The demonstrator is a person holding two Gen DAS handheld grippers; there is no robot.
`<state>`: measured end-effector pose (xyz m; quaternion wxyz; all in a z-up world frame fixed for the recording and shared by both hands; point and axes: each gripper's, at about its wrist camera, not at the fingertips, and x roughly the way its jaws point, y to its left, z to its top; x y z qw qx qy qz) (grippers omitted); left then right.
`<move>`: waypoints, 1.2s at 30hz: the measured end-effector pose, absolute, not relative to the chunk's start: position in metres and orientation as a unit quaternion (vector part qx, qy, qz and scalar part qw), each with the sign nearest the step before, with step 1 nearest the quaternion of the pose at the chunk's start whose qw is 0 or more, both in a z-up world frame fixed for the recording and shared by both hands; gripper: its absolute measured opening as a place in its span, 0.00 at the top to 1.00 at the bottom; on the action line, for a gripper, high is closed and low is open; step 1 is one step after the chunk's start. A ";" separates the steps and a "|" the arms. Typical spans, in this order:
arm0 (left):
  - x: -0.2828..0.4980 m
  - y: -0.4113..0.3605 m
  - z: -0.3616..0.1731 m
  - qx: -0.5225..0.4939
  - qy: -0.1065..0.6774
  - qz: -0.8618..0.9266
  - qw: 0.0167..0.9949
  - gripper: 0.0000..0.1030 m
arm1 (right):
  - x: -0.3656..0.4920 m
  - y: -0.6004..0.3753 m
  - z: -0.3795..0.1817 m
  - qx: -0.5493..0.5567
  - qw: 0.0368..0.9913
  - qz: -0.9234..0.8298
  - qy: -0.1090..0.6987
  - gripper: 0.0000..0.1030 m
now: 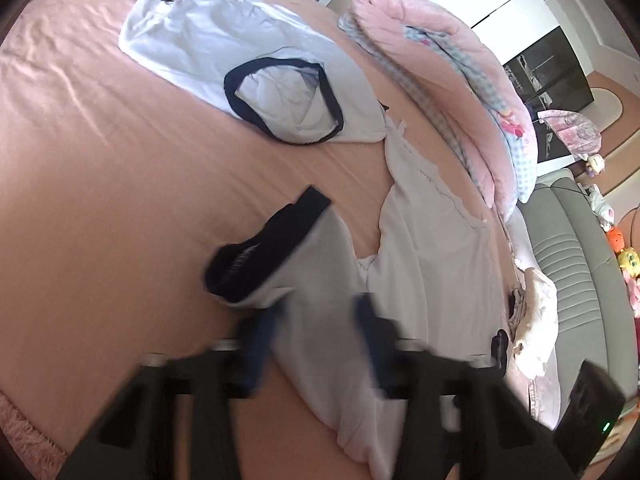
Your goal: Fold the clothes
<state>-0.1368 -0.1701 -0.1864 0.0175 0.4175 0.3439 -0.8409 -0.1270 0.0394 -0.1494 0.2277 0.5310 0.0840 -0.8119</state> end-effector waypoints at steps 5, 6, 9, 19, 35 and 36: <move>-0.126 -0.175 -0.177 0.399 0.325 -0.856 0.053 0.98 | -0.110 0.035 -0.162 0.524 0.194 -0.819 0.128 0.43; -0.122 -0.180 -0.175 0.389 0.329 -0.858 0.067 0.98 | -0.109 0.039 -0.162 0.526 0.185 -0.821 0.125 0.43; -0.114 -0.192 -0.173 0.370 0.360 -0.854 0.072 0.98 | -0.113 0.055 -0.155 0.536 0.168 -0.823 0.088 0.43; -0.119 -0.179 -0.196 0.424 0.400 -0.811 0.045 0.87 | -0.118 0.087 -0.145 0.543 0.148 -0.826 0.024 0.43; -0.149 -0.149 -0.178 0.400 0.295 -0.867 0.024 0.99 | -0.114 0.090 -0.149 0.555 0.156 -0.817 0.010 0.43; -0.150 -0.140 -0.170 0.392 0.276 -0.878 0.007 0.99 | -0.114 0.091 -0.149 0.556 0.154 -0.817 0.009 0.43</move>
